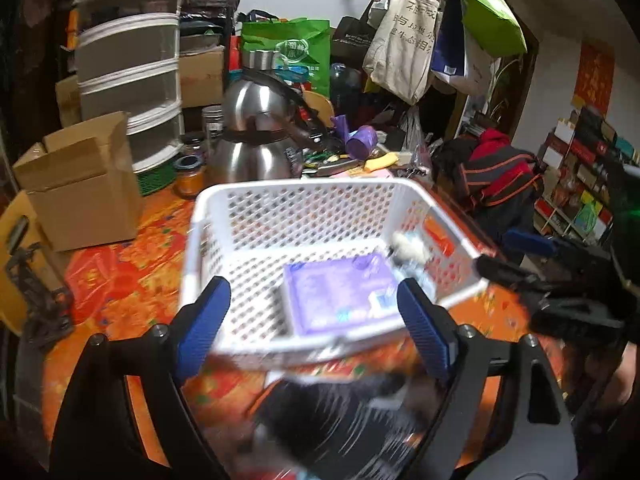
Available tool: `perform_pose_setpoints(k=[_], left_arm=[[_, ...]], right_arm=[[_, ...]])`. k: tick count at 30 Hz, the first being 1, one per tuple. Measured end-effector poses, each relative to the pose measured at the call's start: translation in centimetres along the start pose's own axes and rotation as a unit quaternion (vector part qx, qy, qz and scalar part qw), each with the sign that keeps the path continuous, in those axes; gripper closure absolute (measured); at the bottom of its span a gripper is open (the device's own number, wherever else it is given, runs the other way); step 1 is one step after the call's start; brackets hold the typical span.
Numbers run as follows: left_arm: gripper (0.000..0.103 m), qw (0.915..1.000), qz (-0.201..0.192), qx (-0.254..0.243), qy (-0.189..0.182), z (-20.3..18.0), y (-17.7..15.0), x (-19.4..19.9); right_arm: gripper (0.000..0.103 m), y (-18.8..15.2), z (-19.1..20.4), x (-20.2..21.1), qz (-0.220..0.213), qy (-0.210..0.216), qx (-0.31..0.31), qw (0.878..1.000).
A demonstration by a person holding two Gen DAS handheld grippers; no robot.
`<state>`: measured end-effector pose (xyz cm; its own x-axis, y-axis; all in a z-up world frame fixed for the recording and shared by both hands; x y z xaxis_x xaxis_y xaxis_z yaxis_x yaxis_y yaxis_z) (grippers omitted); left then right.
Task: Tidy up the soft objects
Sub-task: 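Grasp the black cable with the right tool while the left tool grasps the pink towel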
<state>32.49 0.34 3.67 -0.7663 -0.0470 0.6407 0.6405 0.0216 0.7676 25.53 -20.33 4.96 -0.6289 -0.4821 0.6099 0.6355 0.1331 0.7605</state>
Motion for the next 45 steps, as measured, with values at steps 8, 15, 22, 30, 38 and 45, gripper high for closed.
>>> perform_pose_setpoints(k=[8, 15, 22, 30, 38, 45], left_arm=[[0.015, 0.9975, 0.0, 0.002, 0.07, 6.4, -9.6, 4.8], [0.015, 0.9934, 0.057, 0.053, 0.084, 11.2, -18.0, 3.4], [0.016, 0.9919, 0.091, 0.044, 0.077, 10.6, -21.5, 0.8], [0.038, 0.9911, 0.107, 0.03, 0.073, 10.0, -22.6, -0.8], [0.038, 0.9918, 0.108, 0.03, 0.061, 9.7, -22.4, -1.5], [0.038, 0.9916, 0.109, 0.019, 0.067, 9.3, -22.3, -1.8]], right_arm=[[0.017, -9.3, -1.6, 0.2, 0.037, -0.012, -0.035, 0.999], [0.018, -13.1, -2.8, -1.3, 0.055, -0.002, -0.063, 0.997], [0.031, -13.9, -2.1, -3.2, 0.072, -0.003, -0.046, 0.996], [0.04, -14.2, -2.1, -5.3, 0.095, -0.013, -0.036, 0.995], [0.05, -14.4, -1.8, -6.9, 0.116, -0.035, -0.012, 0.993], [0.067, -14.0, -1.3, -7.1, 0.114, -0.037, 0.0, 0.993]])
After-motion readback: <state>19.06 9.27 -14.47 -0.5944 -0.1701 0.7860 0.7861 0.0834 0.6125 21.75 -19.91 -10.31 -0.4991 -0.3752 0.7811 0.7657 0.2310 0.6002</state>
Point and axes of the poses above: each gripper's, at about its wrist camera, not at the fingertips, and x roughly against the way its jaws point, z to its left, y to its top, the point moved 4 cm from there along -x, roughly the way its jaws point, and after that the axes turned 14 degrees about y, right-handed, at the moved point
